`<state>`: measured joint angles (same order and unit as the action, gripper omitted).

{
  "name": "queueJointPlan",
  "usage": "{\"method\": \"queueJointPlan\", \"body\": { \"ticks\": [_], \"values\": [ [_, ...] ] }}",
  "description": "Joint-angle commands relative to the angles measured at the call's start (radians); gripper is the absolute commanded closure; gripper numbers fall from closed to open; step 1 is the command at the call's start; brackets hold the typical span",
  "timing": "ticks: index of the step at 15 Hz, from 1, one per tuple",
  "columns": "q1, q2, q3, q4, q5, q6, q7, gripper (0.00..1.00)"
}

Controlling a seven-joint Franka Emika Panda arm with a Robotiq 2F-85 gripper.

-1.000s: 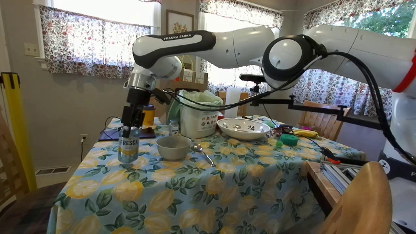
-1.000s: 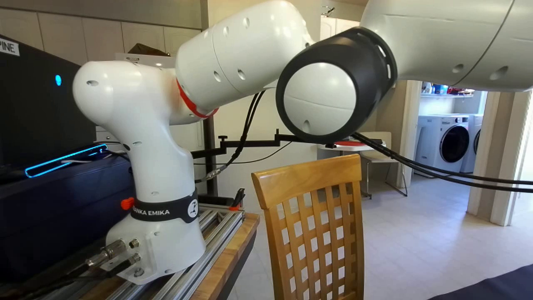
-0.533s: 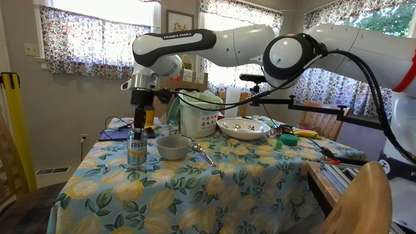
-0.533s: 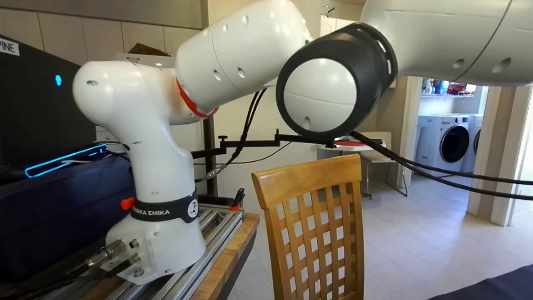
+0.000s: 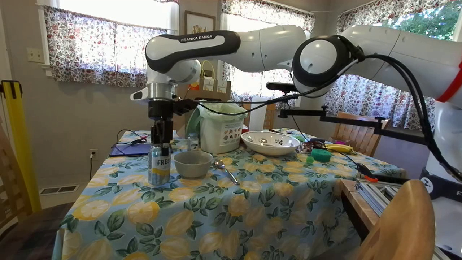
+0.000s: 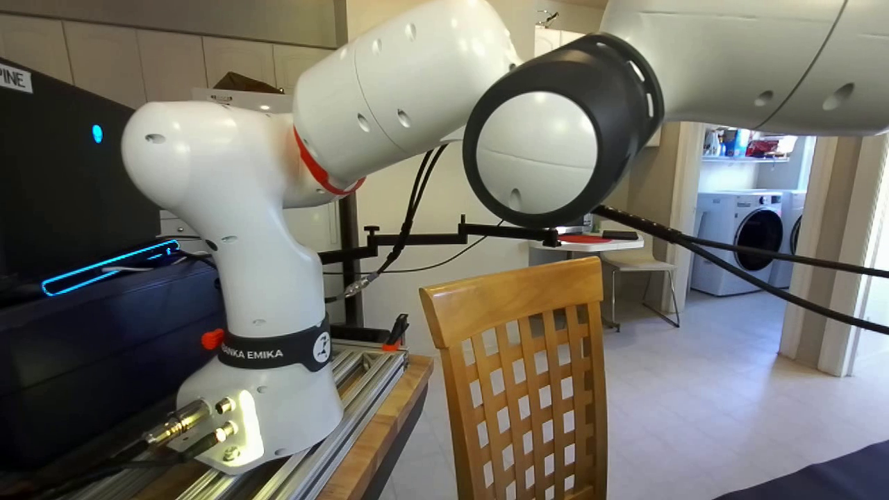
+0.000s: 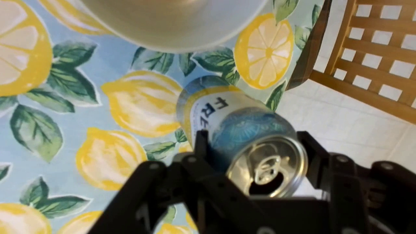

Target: Move the can forward

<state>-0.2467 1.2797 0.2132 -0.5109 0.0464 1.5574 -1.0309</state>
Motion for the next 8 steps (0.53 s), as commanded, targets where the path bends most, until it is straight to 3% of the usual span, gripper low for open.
{"method": "queueJointPlan", "body": {
  "ticks": [1,2,3,8],
  "values": [
    [0.017,0.0,-0.011,0.011,-0.041,-0.014,-0.114,0.57],
    [0.021,0.001,-0.015,0.014,-0.048,-0.001,-0.102,0.57],
    [0.011,0.0,-0.001,0.0,-0.022,-0.003,-0.052,0.32],
    [0.017,0.0,-0.005,0.0,-0.033,-0.002,-0.058,0.32]
  ]
}}
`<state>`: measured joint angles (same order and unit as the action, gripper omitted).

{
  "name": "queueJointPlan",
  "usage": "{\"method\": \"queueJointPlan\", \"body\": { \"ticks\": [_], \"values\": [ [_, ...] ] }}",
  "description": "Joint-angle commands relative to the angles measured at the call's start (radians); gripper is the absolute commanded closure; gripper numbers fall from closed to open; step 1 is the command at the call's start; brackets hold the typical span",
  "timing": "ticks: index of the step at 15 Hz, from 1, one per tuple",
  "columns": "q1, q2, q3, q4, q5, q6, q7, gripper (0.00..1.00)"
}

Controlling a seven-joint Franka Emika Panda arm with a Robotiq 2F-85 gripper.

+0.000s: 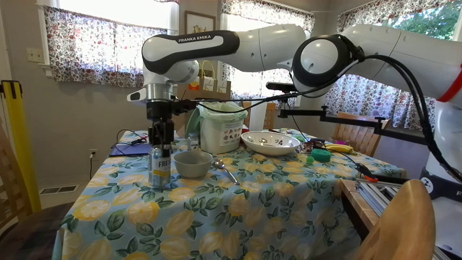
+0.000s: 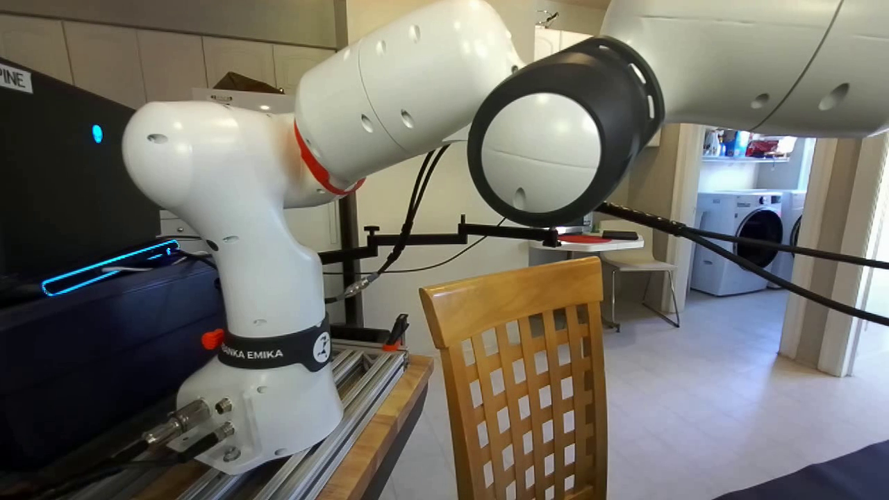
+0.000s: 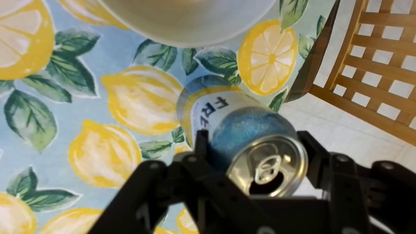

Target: Move the can forward

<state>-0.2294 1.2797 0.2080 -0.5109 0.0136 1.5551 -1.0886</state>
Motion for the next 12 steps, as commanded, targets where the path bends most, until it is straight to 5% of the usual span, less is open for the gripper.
{"method": "queueJointPlan", "body": {
  "ticks": [1,12],
  "values": [
    [0.0,0.0,-0.001,0.0,0.0,0.0,-0.001,0.57],
    [0.036,-0.009,-0.023,0.012,-0.061,-0.004,-0.173,0.57]
  ]
}}
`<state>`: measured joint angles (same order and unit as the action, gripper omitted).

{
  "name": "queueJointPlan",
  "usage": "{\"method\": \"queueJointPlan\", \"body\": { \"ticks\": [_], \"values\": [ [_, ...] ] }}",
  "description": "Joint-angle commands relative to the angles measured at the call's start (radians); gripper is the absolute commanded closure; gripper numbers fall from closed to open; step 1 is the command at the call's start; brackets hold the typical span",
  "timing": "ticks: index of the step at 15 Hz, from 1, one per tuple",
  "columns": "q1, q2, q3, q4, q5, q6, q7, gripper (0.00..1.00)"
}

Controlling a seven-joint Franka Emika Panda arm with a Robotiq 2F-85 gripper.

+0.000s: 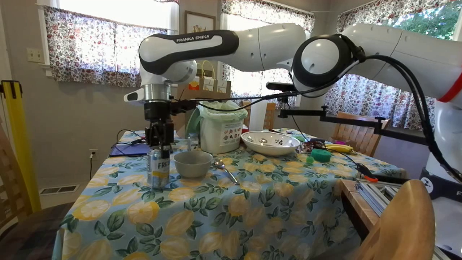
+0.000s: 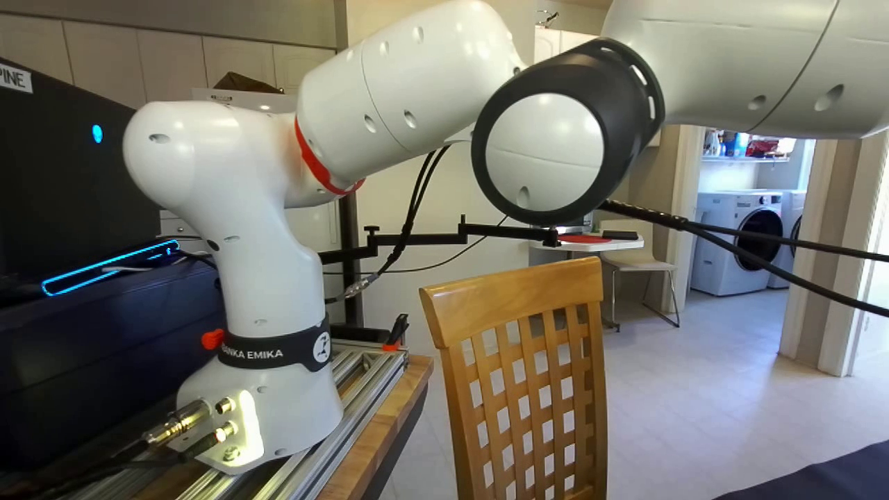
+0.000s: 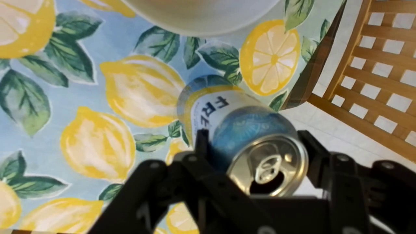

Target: Move the can forward

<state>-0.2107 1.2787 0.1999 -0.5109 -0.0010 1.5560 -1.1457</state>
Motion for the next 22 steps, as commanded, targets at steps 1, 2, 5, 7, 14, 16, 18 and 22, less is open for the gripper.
{"method": "queueJointPlan", "body": {
  "ticks": [1,2,5,7,14,16,18,22],
  "values": [
    [0.023,-0.009,-0.019,0.012,-0.064,-0.006,-0.144,0.57],
    [0.025,-0.01,-0.017,0.012,-0.075,-0.008,-0.172,0.57],
    [0.03,-0.014,-0.021,0.016,-0.106,-0.007,-0.253,0.57],
    [0.029,-0.017,-0.018,0.017,-0.112,-0.007,-0.303,0.57],
    [0.031,-0.029,-0.019,0.02,-0.121,-0.03,-0.428,0.57],
    [0.031,-0.03,-0.018,0.021,-0.124,-0.034,-0.457,0.57],
    [0.031,-0.031,-0.017,0.022,-0.124,-0.038,-0.482,0.57],
    [0.039,-0.029,-0.023,0.018,-0.133,-0.061,-0.522,0.57]
  ]
}}
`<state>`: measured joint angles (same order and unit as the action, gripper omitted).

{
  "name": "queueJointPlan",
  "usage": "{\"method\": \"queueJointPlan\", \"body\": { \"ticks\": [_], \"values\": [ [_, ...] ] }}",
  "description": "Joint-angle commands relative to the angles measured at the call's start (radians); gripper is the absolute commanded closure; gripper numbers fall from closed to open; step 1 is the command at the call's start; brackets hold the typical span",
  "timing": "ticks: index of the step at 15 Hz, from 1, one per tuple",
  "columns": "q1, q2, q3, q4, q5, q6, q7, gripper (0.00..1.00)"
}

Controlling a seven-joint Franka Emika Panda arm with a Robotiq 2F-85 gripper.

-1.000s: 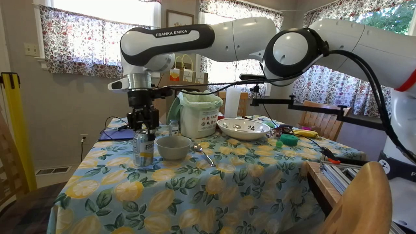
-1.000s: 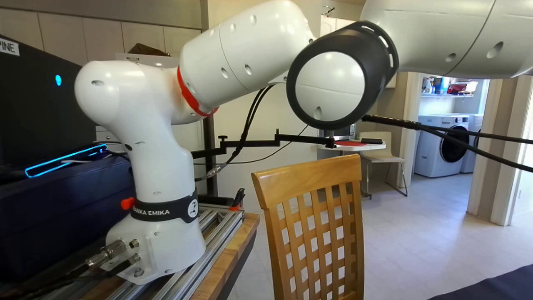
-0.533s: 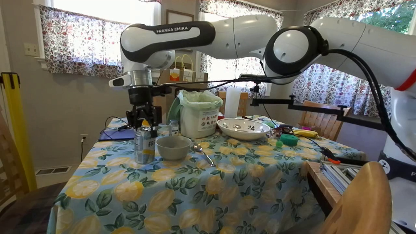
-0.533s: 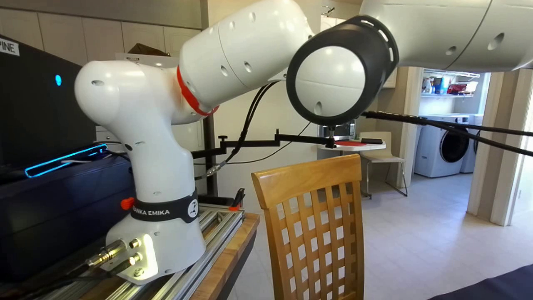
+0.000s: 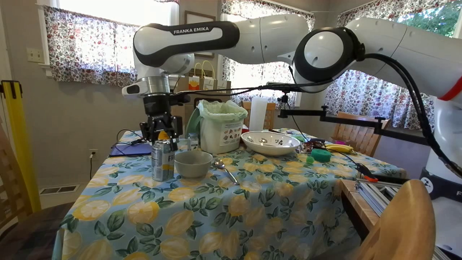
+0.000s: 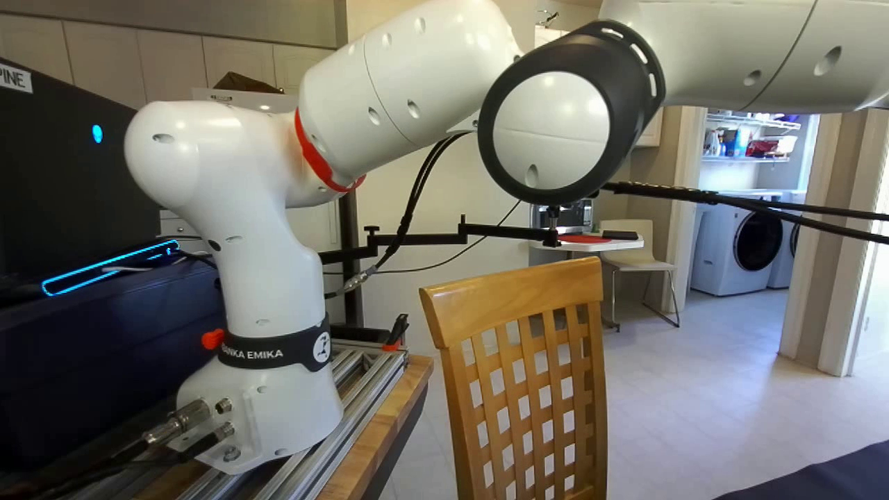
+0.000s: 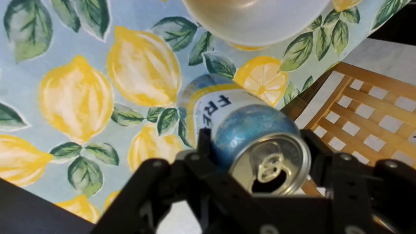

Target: Move the can forward

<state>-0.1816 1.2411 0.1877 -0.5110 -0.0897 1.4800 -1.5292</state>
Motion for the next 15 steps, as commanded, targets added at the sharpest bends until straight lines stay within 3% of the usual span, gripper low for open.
{"method": "queueJointPlan", "body": {
  "ticks": [1,2,3,10,11,15],
  "values": [
    [0.012,0.01,-0.014,0.018,-0.049,0.01,-0.149,0.57],
    [0.003,0.0,-0.001,0.0,-0.007,-0.012,-0.018,0.57],
    [0.005,0.0,-0.001,0.0,-0.006,-0.019,-0.009,0.32],
    [0.005,0.0,-0.001,0.0,-0.006,-0.019,-0.006,0.32],
    [0.005,0.0,-0.001,0.0,-0.006,-0.019,-0.006,0.57],
    [0.001,0.012,0.004,0.008,0.001,0.017,0.013,0.57]
  ]
}}
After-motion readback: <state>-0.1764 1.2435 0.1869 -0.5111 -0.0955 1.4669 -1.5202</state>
